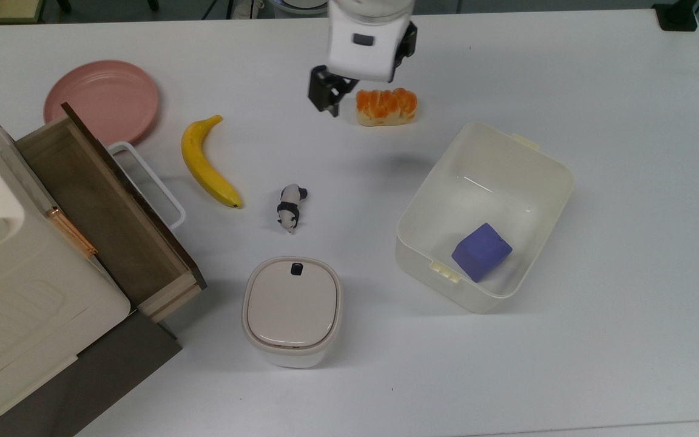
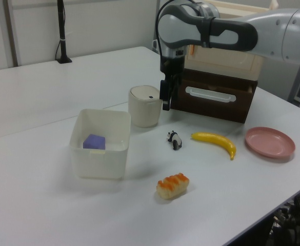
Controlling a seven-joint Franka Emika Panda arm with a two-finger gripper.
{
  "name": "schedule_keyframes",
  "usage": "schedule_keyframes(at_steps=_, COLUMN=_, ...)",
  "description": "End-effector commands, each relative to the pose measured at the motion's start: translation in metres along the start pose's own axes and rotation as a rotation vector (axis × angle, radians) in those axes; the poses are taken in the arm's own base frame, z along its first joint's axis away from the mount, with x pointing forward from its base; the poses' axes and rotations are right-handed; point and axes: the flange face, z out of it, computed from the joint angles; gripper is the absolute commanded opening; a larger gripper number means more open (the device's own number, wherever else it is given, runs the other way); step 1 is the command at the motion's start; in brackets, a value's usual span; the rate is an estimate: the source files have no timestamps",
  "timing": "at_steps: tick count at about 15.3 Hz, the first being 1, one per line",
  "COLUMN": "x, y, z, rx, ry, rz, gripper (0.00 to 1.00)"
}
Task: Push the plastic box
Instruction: 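Move the gripper over to the rim of the cream plastic box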
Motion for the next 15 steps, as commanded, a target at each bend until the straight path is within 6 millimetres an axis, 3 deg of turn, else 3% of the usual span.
schedule_keyframes(at_steps=1, x=0.017, y=-0.022, z=0.024, rx=0.014, ry=-0.044, rz=-0.142, gripper=1.0)
schedule_keyframes(at_steps=8, x=0.077, y=-0.053, z=0.086, rx=-0.089, ry=-0.045, rz=-0.254, gripper=1.0)
schedule_keyframes(at_steps=9, x=0.081, y=-0.052, z=0.091, rx=-0.095, ry=-0.04, rz=-0.249, gripper=1.0)
schedule_keyframes(at_steps=11, x=0.092, y=-0.069, z=0.105, rx=-0.097, ry=-0.053, rz=-0.274, gripper=1.0)
schedule_keyframes(at_steps=15, x=0.107, y=-0.069, z=0.111, rx=-0.127, ry=0.016, rz=-0.198, gripper=1.0)
